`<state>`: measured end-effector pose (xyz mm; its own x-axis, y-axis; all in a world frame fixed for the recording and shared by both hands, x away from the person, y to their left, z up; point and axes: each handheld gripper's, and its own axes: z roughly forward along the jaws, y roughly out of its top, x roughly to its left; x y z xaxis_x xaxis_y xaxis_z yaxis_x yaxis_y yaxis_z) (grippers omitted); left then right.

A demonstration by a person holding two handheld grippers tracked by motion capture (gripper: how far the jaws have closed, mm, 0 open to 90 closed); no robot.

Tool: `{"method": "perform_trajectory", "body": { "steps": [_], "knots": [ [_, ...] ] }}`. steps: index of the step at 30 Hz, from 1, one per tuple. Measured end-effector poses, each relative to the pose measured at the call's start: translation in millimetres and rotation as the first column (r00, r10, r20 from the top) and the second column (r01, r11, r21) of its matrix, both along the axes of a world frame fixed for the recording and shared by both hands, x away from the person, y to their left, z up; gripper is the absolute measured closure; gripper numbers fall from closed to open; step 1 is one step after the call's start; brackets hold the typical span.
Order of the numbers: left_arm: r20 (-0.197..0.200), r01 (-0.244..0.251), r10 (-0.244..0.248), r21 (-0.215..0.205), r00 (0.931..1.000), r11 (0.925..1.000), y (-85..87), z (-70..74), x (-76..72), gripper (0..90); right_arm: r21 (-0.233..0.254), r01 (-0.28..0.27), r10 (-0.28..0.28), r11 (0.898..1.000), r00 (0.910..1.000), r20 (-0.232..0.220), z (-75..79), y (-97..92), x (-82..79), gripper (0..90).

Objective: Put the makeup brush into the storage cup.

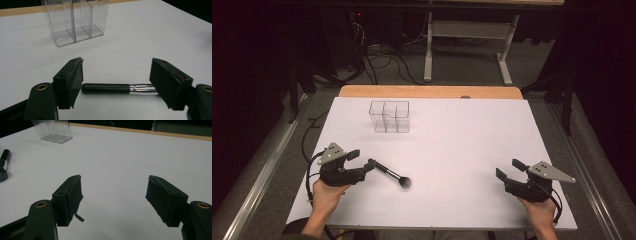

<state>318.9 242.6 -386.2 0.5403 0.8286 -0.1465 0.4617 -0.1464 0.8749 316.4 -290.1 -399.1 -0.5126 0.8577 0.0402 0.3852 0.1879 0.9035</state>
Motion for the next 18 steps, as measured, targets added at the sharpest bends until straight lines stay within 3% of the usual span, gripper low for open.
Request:
{"method": "perform_trajectory", "body": {
  "steps": [18],
  "knots": [
    [-0.009, 0.024, -0.024, 0.023, 0.9997, 0.9994, -3.6, -1.2, 0.7, 26.7, -0.036, -0.018, 0.018, 0.999, 0.9998, 0.004, -0.1, 3.1, -0.7, 31.1]
  ]
}}
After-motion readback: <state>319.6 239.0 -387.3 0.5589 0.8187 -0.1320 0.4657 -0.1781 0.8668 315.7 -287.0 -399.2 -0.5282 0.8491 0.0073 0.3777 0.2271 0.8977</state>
